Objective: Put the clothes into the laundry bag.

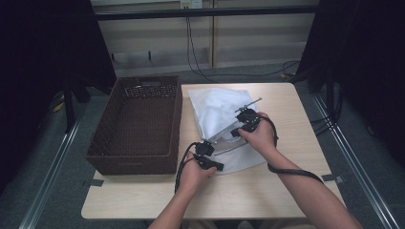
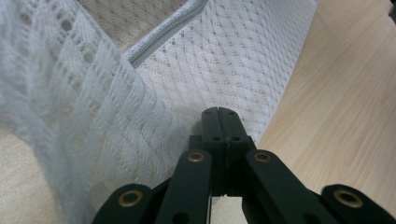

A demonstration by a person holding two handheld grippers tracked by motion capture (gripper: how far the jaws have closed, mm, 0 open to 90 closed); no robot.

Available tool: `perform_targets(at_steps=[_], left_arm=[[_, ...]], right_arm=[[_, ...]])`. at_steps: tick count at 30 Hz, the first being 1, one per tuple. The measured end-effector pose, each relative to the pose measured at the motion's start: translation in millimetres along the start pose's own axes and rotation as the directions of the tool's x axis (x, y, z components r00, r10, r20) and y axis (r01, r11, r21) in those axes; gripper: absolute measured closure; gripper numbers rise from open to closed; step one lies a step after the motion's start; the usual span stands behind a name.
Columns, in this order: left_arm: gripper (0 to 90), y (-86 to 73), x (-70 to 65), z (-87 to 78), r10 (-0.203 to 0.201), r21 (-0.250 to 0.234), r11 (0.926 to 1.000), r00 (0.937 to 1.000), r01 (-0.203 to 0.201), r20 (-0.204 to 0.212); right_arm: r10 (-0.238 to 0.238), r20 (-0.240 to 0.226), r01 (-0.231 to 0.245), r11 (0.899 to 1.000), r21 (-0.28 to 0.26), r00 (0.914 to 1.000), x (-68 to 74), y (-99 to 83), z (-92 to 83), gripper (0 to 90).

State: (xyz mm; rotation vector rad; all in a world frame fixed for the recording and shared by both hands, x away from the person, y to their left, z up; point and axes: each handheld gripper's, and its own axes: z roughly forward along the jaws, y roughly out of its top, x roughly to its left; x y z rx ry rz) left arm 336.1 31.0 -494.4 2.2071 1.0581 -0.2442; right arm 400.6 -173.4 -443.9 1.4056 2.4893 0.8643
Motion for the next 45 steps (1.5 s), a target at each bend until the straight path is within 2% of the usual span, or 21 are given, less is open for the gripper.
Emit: perform_targets(at_steps=[3,4,8,16,17,18,23,28,31,33,35,39,40,42,45], left_arm=[[84.4,-0.2,0.8,-2.8,-0.011,0.000,0.9999,0.9999,0.011,-0.011],[84.5,-0.1,1.5,-3.5,-0.006,0.004,1.0000,0.9999,0.006,-0.014],[82.4,-0.6,3.7,-5.5,-0.024,0.004,0.9997,0.9997,0.024,-0.005],[69.6,-0.1,0.9,-8.5,-0.028,-0.002,0.9996,0.9993,0.028,-0.023],[68.6,0.0,2.0,-10.0,-0.015,0.012,0.9998,0.9997,0.015,-0.021],[67.2,-0.2,1.3,-10.2,-0.026,0.001,0.9997,0.9993,0.026,-0.026],[61.3,0.9,-0.9,-14.9,-0.032,-0.022,0.9993,0.9990,0.031,-0.032],[58.1,4.8,-4.3,-21.0,-0.011,-0.033,0.9994,0.9995,0.010,-0.031],[53.5,5.9,-5.4,-22.4,-0.032,-0.055,0.9980,0.9990,0.031,-0.030],[50.3,6.7,-5.2,-24.1,-0.012,-0.051,0.9986,0.9993,0.010,-0.036],[47.7,7.5,-7.3,-24.3,-0.030,-0.072,0.9970,0.9991,0.028,-0.029],[41.2,9.4,-10.8,-27.3,-0.028,-0.091,0.9955,0.9993,0.026,-0.026],[39.6,9.8,-12.0,-27.9,-0.027,-0.093,0.9953,0.9994,0.024,-0.023],[36.4,10.7,-13.5,-29.7,-0.010,-0.099,0.9951,0.9996,0.007,-0.028],[33.3,11.4,-17.5,-32.0,-0.014,-0.124,0.9923,0.9996,0.011,-0.025]], right_arm=[[0.005,-0.008,-0.005,1.000,0.002,1.0000,0.3,-3.4,-5.1,79.9],[0.000,-0.001,0.000,1.000,0.005,1.0000,-0.6,-4.7,-7.2,78.3],[0.006,-0.011,-0.006,1.000,-0.010,0.9999,-3.0,-8.1,-13.6,71.8],[0.007,-0.015,-0.007,1.000,-0.013,0.9999,-4.4,-17.7,-25.4,61.5],[-0.001,-0.014,0.001,1.000,-0.020,0.9999,-4.9,-18.7,-26.5,60.8],[0.001,-0.018,-0.001,1.000,-0.020,0.9998,-4.7,-19.5,-27.9,59.6],[-0.015,-0.015,0.014,1.000,-0.020,0.9998,-4.8,-26.0,-32.2,57.2],[-0.015,-0.013,0.015,1.000,-0.017,0.9998,-9.3,-31.7,-33.3,55.0],[-0.014,-0.013,0.014,1.000,-0.021,0.9998,-11.2,-34.5,-35.3,52.6],[-0.016,-0.013,0.016,1.000,-0.019,0.9998,-11.5,-35.9,-37.3,50.9],[-0.021,-0.017,0.021,0.999,-0.035,0.9996,-12.3,-37.1,-38.7,50.2],[-0.015,-0.026,0.014,0.999,-0.041,0.9996,-12.4,-38.6,-42.2,46.8],[-0.028,-0.030,0.026,0.998,-0.051,0.9992,-13.2,-39.0,-42.4,45.9],[-0.023,-0.029,0.022,0.999,-0.047,0.9993,-12.4,-40.5,-42.9,44.3],[-0.038,-0.029,0.037,0.998,-0.045,0.9988,-12.1,-42.8,-43.8,42.3]])
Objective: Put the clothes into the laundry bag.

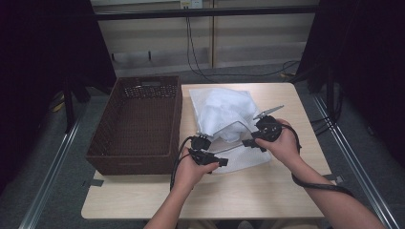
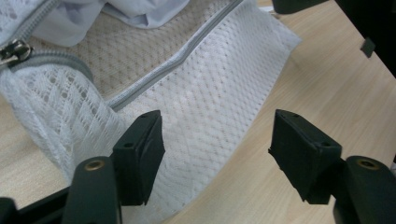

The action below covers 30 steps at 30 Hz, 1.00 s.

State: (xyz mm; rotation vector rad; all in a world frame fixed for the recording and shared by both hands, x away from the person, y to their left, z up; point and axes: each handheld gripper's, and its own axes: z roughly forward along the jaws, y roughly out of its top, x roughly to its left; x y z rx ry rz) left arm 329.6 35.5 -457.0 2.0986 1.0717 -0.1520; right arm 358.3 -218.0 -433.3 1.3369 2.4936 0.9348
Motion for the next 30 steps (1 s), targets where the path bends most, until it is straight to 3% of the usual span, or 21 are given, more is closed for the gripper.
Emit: perform_targets(at_steps=[15,18,24,30], left_arm=[[24.0,-2.1,-5.3,-11.0,0.087,-0.019,0.9960,0.9961,-0.087,-0.017],[22.2,-3.7,-4.8,-12.5,0.093,-0.024,0.9954,0.9955,-0.093,-0.020],[20.8,-7.3,-4.8,-14.4,0.091,-0.039,0.9950,0.9957,-0.092,-0.018],[17.1,-8.7,-7.0,-18.3,0.126,-0.045,0.9909,0.9918,-0.127,-0.023]], right_arm=[[-0.043,-0.038,0.043,0.999,-0.004,0.9983,6.6,-8.6,-3.2,28.3],[-0.080,-0.028,0.080,0.997,0.003,0.9964,7.0,-12.0,-4.6,27.5],[-0.094,-0.041,0.095,0.995,0.005,0.9947,7.4,-21.0,-7.4,24.4],[-0.126,-0.048,0.127,0.992,0.000,0.9908,7.9,-31.6,-10.4,22.5]])
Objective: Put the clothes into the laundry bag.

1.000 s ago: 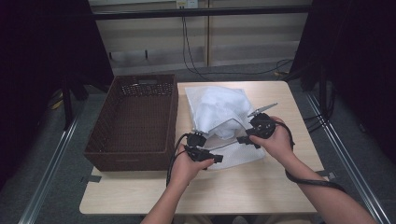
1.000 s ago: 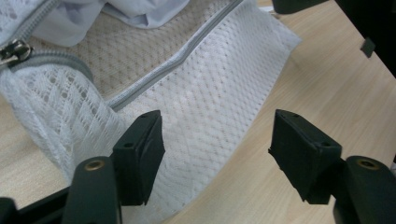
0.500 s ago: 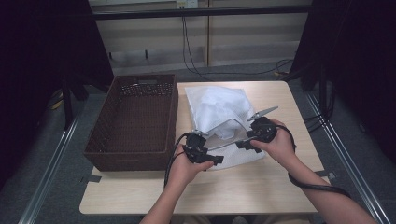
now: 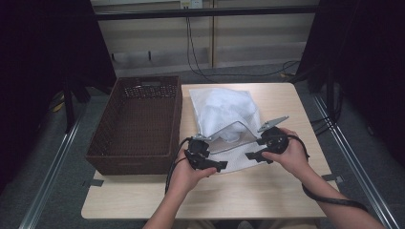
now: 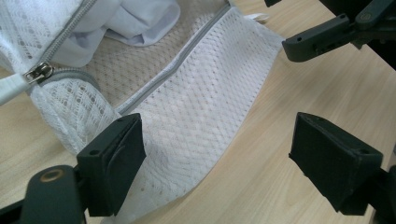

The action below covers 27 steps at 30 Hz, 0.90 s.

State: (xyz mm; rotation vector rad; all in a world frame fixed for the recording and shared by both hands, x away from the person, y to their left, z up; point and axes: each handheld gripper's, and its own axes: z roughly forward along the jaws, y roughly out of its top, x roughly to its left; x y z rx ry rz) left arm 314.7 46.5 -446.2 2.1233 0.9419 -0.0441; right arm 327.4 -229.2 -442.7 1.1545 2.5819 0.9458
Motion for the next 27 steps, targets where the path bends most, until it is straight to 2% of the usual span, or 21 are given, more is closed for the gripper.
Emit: perform_targets(at_steps=[10,17,19,20,27], left_arm=[[15.7,-6.4,-1.1,-4.9,0.026,0.005,0.9996,0.9997,-0.026,-0.002],[15.7,-13.0,3.1,-11.1,0.022,0.009,0.9997,0.9997,-0.022,-0.010],[15.7,-15.6,5.1,-12.3,0.032,0.022,0.9993,0.9994,-0.032,-0.011],[15.7,-17.2,5.2,-12.5,0.023,0.017,0.9996,0.9996,-0.023,-0.013],[15.5,-25.6,8.2,-18.0,0.042,0.018,0.9990,0.9991,-0.042,-0.005]], right_arm=[[-0.025,-0.010,0.025,1.000,-0.012,0.9996,2.2,-12.0,-6.9,21.1],[-0.052,-0.015,0.052,0.999,-0.014,0.9985,3.4,-20.3,-10.7,20.7],[-0.048,-0.021,0.047,0.999,-0.017,0.9987,4.0,-22.9,-11.7,20.3],[-0.049,-0.019,0.049,0.999,-0.018,0.9986,4.1,-24.2,-12.1,20.2],[-0.051,-0.008,0.051,0.999,-0.011,0.9987,3.0,-31.4,-16.4,19.9]])
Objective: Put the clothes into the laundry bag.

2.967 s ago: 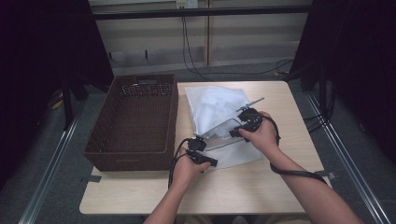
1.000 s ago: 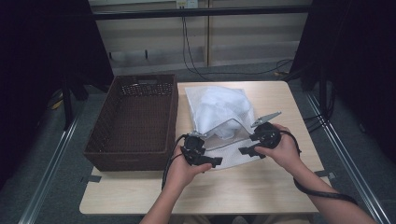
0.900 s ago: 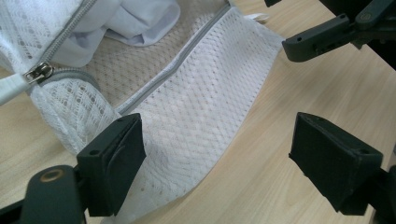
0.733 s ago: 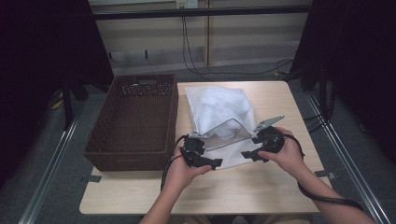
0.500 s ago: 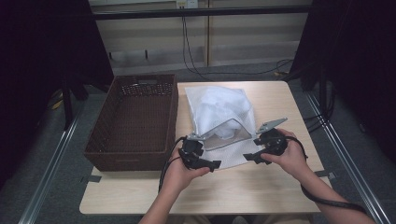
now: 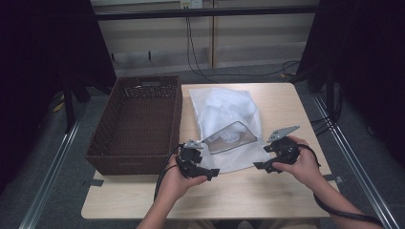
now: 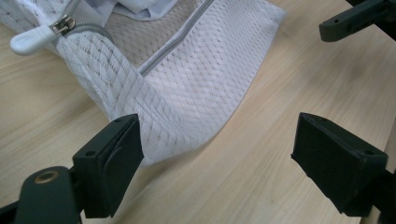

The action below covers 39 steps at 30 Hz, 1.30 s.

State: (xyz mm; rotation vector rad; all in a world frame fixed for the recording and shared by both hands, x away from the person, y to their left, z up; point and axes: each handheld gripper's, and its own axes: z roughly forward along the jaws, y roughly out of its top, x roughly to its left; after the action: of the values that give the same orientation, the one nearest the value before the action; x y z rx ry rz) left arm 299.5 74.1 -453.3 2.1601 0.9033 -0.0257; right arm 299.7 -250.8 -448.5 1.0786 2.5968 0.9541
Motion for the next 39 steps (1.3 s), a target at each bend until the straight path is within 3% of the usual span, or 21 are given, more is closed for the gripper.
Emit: perform_targets(at_steps=[6,19,22,29,39], left_arm=[[15.2,-5.7,3.3,-4.5,0.001,0.002,1.0000,0.9999,-0.001,-0.012],[14.4,-13.5,5.3,-10.1,0.000,-0.005,1.0000,0.9999,0.000,0.016],[14.4,-15.6,5.6,-11.4,0.013,0.007,0.9999,0.9998,-0.013,-0.016],[14.1,-22.6,9.0,-13.6,-0.016,0.001,0.9999,0.9998,0.016,0.014],[13.2,-28.9,8.4,-14.9,-0.003,-0.010,0.9999,0.9999,0.003,0.016]], right_arm=[[0.001,-0.002,-0.001,1.000,-0.004,1.0000,0.0,-7.7,-2.1,19.7],[-0.002,-0.004,0.002,1.000,-0.002,1.0000,-1.4,-24.5,-10.0,19.2],[-0.001,0.001,0.001,1.000,-0.003,1.0000,-2.7,-29.2,-12.4,19.0],[0.012,0.005,-0.012,1.000,-0.005,0.9999,-4.9,-38.5,-16.1,19.0],[0.023,0.002,-0.023,1.000,-0.014,0.9997,-6.5,-48.2,-17.8,19.0]])
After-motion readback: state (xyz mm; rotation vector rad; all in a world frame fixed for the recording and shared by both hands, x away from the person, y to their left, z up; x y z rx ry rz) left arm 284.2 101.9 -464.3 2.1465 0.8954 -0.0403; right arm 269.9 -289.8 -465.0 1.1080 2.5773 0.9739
